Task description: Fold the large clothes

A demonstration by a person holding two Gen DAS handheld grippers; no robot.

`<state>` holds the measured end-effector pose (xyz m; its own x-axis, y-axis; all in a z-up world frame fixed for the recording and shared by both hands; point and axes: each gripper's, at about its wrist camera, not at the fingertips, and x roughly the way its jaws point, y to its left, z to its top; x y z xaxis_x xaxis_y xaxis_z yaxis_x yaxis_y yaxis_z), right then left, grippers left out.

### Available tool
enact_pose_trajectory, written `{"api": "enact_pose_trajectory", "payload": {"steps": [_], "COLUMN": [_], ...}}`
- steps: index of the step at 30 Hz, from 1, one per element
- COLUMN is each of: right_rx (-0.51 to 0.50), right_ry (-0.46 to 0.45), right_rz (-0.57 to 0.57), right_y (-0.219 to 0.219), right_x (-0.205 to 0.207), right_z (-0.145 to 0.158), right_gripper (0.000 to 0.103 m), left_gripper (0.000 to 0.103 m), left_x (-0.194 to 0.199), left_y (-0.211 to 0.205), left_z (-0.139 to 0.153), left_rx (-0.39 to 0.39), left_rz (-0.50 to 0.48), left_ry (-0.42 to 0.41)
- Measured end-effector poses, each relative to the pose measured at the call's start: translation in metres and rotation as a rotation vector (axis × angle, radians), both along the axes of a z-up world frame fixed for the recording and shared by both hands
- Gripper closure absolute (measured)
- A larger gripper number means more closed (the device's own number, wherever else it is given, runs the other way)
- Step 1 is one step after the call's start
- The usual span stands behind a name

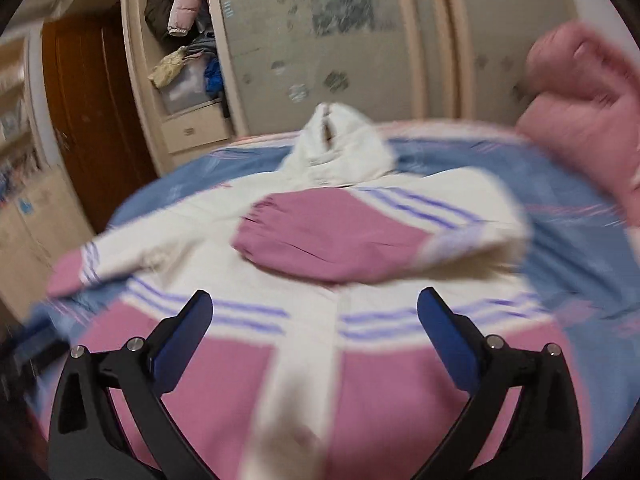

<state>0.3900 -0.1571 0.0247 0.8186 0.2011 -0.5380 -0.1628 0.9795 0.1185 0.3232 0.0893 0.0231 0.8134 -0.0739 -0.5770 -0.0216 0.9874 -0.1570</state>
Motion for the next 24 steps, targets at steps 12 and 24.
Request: {"api": "enact_pose_trajectory", "payload": {"steps": [12,24], "right_rx": [-0.153,-0.076], "right_ry": [-0.091,-0.076], "right_rz": [-0.148,-0.172], "right_y": [-0.059,-0.090], "right_x": [-0.112,-0.127], "right_z": [-0.006,-0.007], "right_gripper": [0.001,0.001], "left_gripper": [0.002,0.002], "left_x": [-0.052,-0.061], "left_y": [-0.028,-0.035], "left_z": [0.023,0.004], "left_rx": [0.184,0.128], "left_rz": [0.036,0.030], "left_ry": [-0.125,-0.055]}}
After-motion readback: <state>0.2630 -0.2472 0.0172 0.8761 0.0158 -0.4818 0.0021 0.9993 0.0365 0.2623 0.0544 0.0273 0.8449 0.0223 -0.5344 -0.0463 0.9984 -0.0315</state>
